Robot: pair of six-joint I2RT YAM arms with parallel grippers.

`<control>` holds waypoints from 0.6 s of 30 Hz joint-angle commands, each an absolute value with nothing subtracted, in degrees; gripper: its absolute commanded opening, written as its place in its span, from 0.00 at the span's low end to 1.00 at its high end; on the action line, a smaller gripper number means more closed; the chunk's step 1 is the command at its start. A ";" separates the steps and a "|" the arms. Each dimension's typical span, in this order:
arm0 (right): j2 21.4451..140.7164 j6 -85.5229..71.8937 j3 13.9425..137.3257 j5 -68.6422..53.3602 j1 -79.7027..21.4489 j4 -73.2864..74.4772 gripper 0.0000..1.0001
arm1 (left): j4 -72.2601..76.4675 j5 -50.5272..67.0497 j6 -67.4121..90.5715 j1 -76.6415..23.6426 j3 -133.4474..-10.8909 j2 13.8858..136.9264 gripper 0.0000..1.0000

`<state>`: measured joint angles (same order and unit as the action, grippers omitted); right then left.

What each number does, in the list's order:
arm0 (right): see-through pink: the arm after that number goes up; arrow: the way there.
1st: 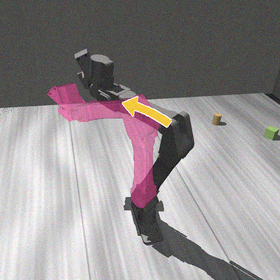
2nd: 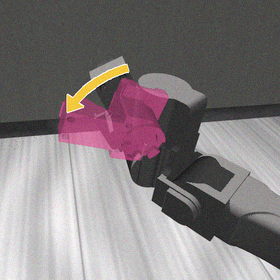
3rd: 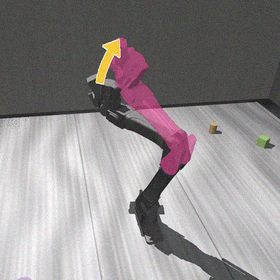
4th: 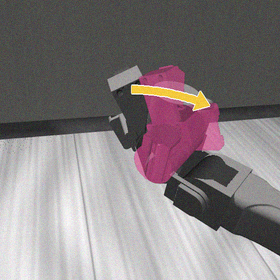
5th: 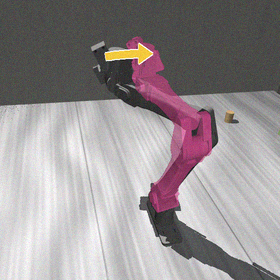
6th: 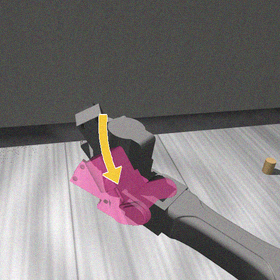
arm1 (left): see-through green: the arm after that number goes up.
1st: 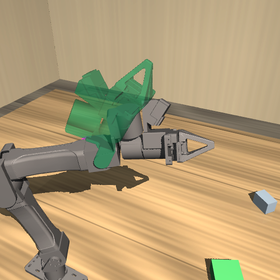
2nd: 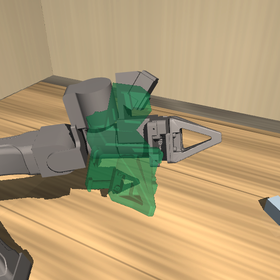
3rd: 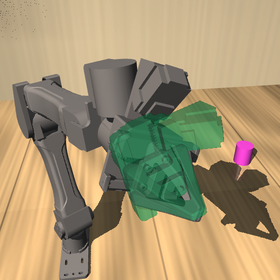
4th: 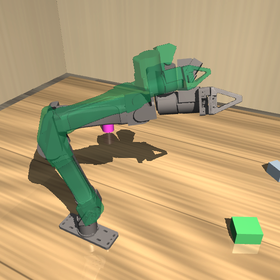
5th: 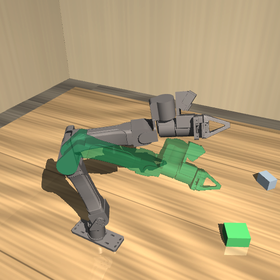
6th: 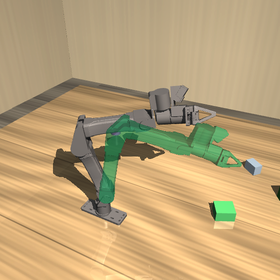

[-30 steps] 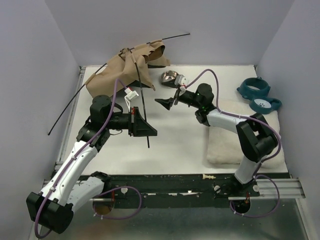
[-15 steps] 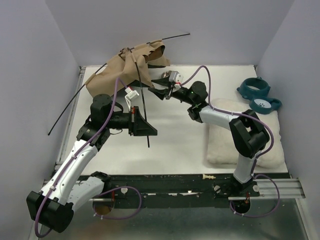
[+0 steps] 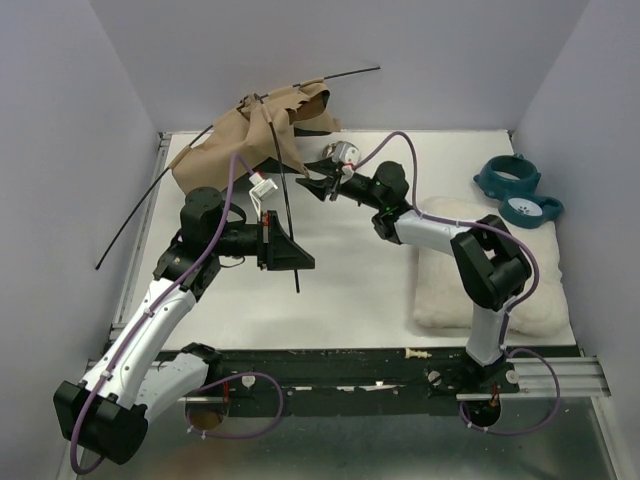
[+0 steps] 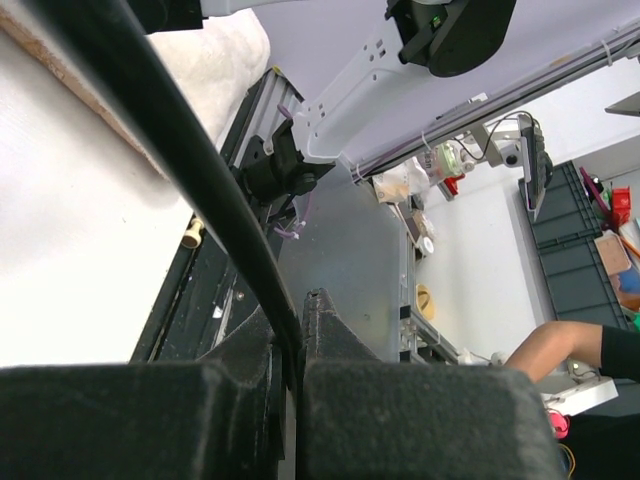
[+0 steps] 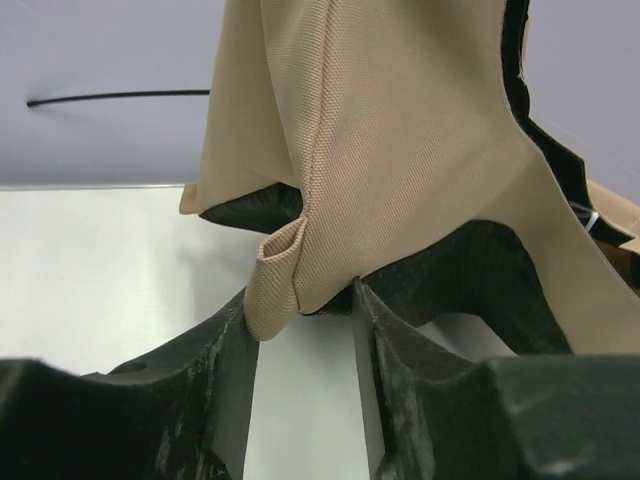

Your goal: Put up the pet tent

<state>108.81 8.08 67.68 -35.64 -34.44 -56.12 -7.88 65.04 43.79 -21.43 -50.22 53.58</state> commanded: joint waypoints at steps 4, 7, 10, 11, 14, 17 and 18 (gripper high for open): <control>110.39 9.40 71.28 -34.80 -34.80 -55.28 0.13 | -3.34 63.37 41.13 -20.65 -52.91 53.52 0.00; 108.64 9.58 69.71 -34.80 -35.15 -55.46 0.01 | -3.08 61.36 40.69 -20.04 -53.96 53.96 0.00; 105.30 10.19 66.28 -35.24 -35.86 -56.51 0.01 | -2.73 56.36 39.12 -19.69 -54.67 54.40 0.00; 103.81 10.80 64.88 -35.16 -36.29 -56.34 0.01 | -1.77 54.95 38.94 -19.69 -54.84 54.67 0.00; 99.77 12.21 60.75 -34.02 -37.70 -55.81 0.01 | 1.82 50.81 39.72 -19.60 -55.02 56.07 0.00; 96.08 13.18 57.23 -33.40 -38.84 -54.85 0.01 | 5.87 45.90 41.48 -19.60 -55.02 56.25 0.00; 94.93 13.36 56.09 -33.31 -39.20 -54.41 0.01 | 5.89 43.88 41.75 -19.60 -55.19 56.16 0.00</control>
<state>99.68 11.05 60.73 -33.26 -37.45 -55.13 -5.02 58.11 43.38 -20.75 -52.80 56.10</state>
